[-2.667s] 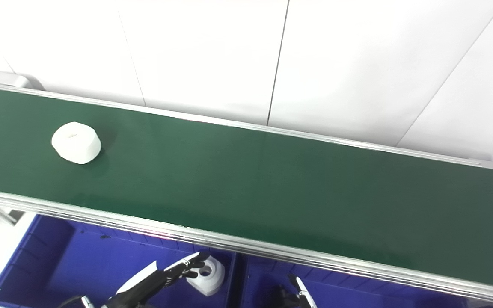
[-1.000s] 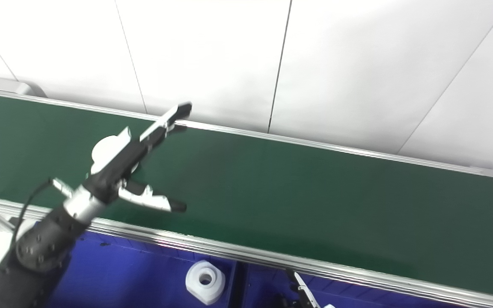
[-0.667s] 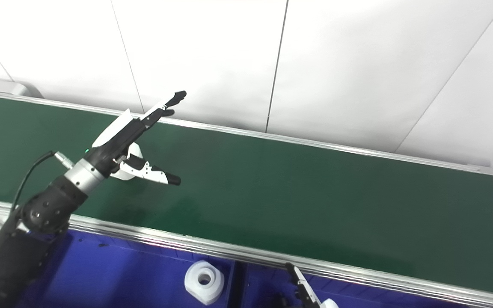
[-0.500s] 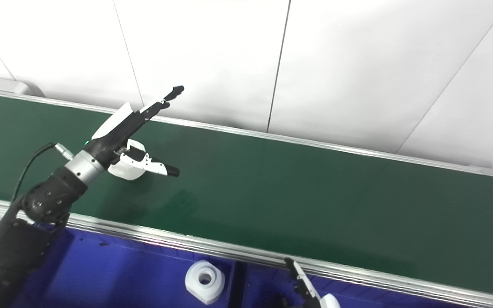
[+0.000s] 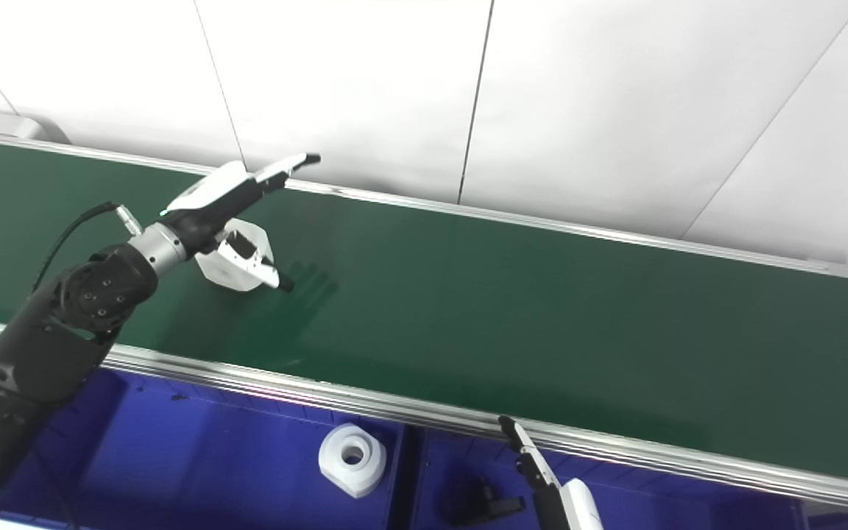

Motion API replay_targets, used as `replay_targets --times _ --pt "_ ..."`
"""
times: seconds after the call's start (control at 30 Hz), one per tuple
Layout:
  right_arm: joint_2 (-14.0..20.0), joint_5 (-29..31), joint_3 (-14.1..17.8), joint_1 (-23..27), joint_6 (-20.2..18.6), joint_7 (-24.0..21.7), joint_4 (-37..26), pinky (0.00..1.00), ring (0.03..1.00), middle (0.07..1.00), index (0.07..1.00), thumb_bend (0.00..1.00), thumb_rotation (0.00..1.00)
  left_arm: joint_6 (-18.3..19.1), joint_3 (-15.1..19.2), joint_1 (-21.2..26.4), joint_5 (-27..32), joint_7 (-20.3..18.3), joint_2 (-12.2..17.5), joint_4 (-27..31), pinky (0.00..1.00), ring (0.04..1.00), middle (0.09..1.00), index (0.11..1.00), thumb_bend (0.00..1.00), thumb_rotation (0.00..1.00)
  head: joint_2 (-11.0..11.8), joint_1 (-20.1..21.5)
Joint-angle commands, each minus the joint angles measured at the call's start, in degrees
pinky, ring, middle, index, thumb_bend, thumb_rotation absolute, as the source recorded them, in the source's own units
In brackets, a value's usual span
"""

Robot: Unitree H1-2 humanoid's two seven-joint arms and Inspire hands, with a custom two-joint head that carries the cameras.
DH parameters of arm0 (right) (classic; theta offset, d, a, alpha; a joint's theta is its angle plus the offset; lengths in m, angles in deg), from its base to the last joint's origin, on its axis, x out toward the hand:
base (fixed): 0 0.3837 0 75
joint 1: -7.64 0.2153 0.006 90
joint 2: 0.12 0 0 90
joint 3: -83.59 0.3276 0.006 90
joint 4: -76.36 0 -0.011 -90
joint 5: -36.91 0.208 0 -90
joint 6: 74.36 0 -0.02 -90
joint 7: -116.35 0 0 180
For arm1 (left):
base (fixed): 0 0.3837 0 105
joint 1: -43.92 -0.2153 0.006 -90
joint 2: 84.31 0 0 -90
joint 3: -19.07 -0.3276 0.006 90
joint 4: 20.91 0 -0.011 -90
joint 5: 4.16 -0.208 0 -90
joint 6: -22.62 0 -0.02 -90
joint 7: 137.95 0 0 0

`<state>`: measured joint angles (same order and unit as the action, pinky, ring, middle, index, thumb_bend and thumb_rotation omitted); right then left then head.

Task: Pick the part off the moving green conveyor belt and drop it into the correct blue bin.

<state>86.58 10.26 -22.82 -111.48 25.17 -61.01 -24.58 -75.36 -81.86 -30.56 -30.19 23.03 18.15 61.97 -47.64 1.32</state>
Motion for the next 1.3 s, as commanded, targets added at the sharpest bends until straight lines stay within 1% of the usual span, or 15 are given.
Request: replay_targets --times 0.0,0.07,0.1,0.37,0.43,0.47,0.5,0.57,0.63,0.67,0.73,0.8,0.87,1.0,1.27 --pt "0.3 0.9 0.1 -0.4 3.3 -0.2 -2.3 0.84 0.902 0.925 0.943 0.83 0.43 -0.2 -0.3 2.2 -2.1 0.7 2.1 0.2 0.91 1.0 1.0 0.974 0.95 0.08 -0.1 -0.1" --pt "0.4 0.9 0.1 -0.4 3.3 -0.1 -2.3 0.84 0.902 0.926 0.943 0.83 0.43 -1.1 -1.0 2.4 -3.3 0.6 2.7 -1.1 0.98 1.0 1.0 0.968 0.96 0.09 0.0 -0.3" --pt "0.4 0.8 0.1 -0.4 3.2 -0.1 -2.3 0.84 0.9 0.925 0.942 0.83 0.43 -1.4 -1.3 2.5 -3.6 0.4 2.9 -1.7 0.99 1.0 1.0 0.959 0.97 0.09 0.0 -0.3" --pt "0.4 1.4 0.2 -0.4 3.0 -0.4 -2.4 0.83 0.896 0.919 0.938 0.83 0.42 1.1 -4.2 3.5 -8.0 -2.4 4.4 -3.9 1.0 1.0 1.0 0.923 0.99 0.11 0.0 -0.5" --pt "0.4 1.4 0.2 -0.4 2.9 -0.5 -2.4 0.84 0.897 0.919 0.938 0.83 0.42 1.4 -4.9 3.6 -9.5 -2.0 4.3 -5.0 1.0 1.0 1.0 0.905 0.98 0.09 0.0 -0.5" --pt "0.4 1.3 0.2 -0.3 3.0 -0.5 -2.4 0.83 0.896 0.92 0.939 0.83 0.42 1.5 -5.1 3.6 -10.0 -1.7 4.3 -5.5 1.0 1.0 1.0 0.888 0.95 0.04 0.0 -0.5" --pt "0.4 1.2 0.2 -0.3 3.1 -0.5 -2.3 0.83 0.896 0.92 0.939 0.83 0.42 0.7 -5.2 3.6 -10.2 -0.6 4.0 -6.8 1.0 1.0 1.0 0.881 0.94 0.02 0.0 -0.5" --pt "0.4 1.4 0.2 -0.3 3.0 -0.6 -2.3 0.83 0.894 0.92 0.939 0.83 0.42 0.1 -5.1 3.8 -9.7 0.4 3.4 -9.1 0.97 0.967 0.954 0.85 0.88 0.0 -0.2 -0.3" --pt "0.3 1.7 0.3 -0.4 2.6 -0.7 -2.6 0.83 0.896 0.92 0.938 0.83 0.42 1.2 -5.0 3.9 -8.1 -0.1 2.5 -10.8 0.61 0.665 0.761 0.765 0.7 0.0 -0.2 -0.2" --pt "0.2 1.7 0.3 -0.4 2.5 -0.8 -2.7 0.84 0.898 0.921 0.938 0.83 0.41 1.3 -5.0 3.9 -7.3 -0.3 2.2 -11.4 0.43 0.524 0.608 0.706 0.56 0.0 -0.3 0.0" --pt "0.1 1.7 0.2 -0.5 2.6 -0.7 -2.9 0.84 0.899 0.921 0.938 0.83 0.41 0.8 -4.8 3.8 -6.2 0.1 1.7 -12.1 0.37 0.482 0.541 0.684 0.53 0.0 -0.6 0.2" --pt "0.1 1.5 0.2 -0.6 2.9 -0.5 -2.8 0.83 0.896 0.919 0.936 0.82 0.41 -0.5 -4.5 3.3 -5.3 2.0 0.9 -12.6 0.4 0.414 0.495 0.574 0.5 0.0 -0.6 0.3" --pt "0.1 1.5 0.3 -0.6 3.2 -0.4 -2.8 0.82 0.891 0.915 0.934 0.82 0.42 -1.5 -4.1 2.6 -4.9 4.0 0.3 -12.5 0.4 0.408 0.476 0.545 0.5 0.0 -0.9 0.2" --pt "0.1 2.0 0.2 -0.8 2.4 -1.0 -3.3 0.83 0.898 0.921 0.939 0.82 0.42 -2.0 -3.5 1.3 -4.4 6.9 -0.8 -10.2 0.41 0.406 0.47 0.534 0.5 0.0 -1.1 0.2" --pt "-0.5 1.0 0.0 -1.3 1.7 -1.0 -4.6 0.83 0.9 0.924 0.937 0.81 0.42 -4.7 -0.7 -1.5 -0.4 8.8 -0.9 -4.2 0.4 0.396 0.479 0.535 0.5 0.0 -2.0 0.6"
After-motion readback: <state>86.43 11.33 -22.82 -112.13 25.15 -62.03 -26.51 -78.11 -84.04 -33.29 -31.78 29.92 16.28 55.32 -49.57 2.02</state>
